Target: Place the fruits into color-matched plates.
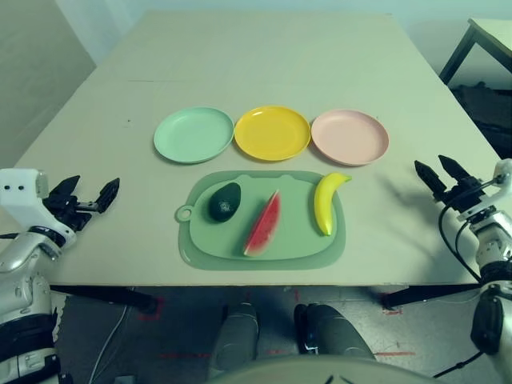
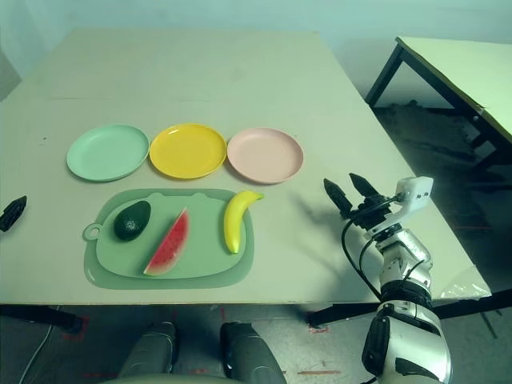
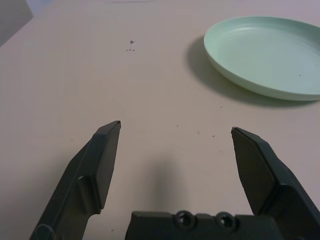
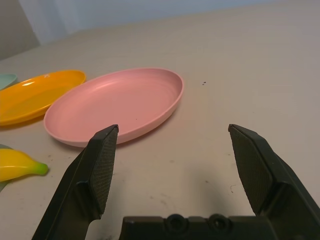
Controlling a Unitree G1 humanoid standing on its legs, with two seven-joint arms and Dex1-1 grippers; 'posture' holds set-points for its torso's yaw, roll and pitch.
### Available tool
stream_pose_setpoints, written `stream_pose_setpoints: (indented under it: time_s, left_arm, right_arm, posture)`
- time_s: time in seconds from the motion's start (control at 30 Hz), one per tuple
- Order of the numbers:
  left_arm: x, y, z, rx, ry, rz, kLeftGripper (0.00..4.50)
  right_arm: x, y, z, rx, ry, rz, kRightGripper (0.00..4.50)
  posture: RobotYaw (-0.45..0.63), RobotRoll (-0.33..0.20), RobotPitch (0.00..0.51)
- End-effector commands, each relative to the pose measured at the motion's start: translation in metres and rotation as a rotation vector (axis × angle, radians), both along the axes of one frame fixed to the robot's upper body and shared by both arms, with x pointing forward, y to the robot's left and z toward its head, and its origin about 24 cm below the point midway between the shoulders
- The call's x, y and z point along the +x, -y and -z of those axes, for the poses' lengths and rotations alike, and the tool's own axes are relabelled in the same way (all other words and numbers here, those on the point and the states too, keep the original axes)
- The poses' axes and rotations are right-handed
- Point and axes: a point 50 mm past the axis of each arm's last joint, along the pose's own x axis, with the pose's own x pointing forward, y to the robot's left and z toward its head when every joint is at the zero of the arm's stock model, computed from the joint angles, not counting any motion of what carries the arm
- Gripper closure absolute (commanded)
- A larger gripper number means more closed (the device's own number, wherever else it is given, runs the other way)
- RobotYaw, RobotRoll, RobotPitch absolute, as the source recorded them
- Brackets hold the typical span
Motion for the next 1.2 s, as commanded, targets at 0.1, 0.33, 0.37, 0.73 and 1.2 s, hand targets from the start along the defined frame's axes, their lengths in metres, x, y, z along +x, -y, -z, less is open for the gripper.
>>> stream_pose_setpoints:
  time_s: [0.1, 0.33, 0.37, 0.73, 1.2]
  left_arm:
    - [0.001, -0.001, -0.007, 0.003, 0.025, -0.010, 0.00]
    - [0.003, 0.000, -0.005, -0.017, 0.042, -0.016, 0.00]
    - [0.004, 0.001, -0.003, -0.022, 0.042, -0.012, 0.00]
    - [0.022, 0.009, -0.006, -0.008, -0.026, 0.180, 0.00]
    - [0.014, 0.050, -0.050, 0.151, -0.143, 1.123, 0.00]
  right_arm:
    - [0.000, 0.002, -0.001, -0.009, -0.007, -0.002, 0.07]
    - [-0.003, 0.013, -0.009, -0.034, -0.007, 0.013, 0.07]
    - [-0.004, 0.016, -0.011, -0.041, -0.008, 0.020, 0.07]
    - [0.003, 0.023, -0.039, -0.163, -0.032, 0.001, 0.07]
    - [0.022, -0.051, -0.115, -0.801, 0.010, -0.486, 0.07]
  posture:
    - [0.11, 0.000, 0.136]
    - [0.09, 0.000, 0.125]
    - [0.09, 0.000, 0.130]
    - [0.03, 0.000, 0.163]
    - [0.00, 0.000, 0.151]
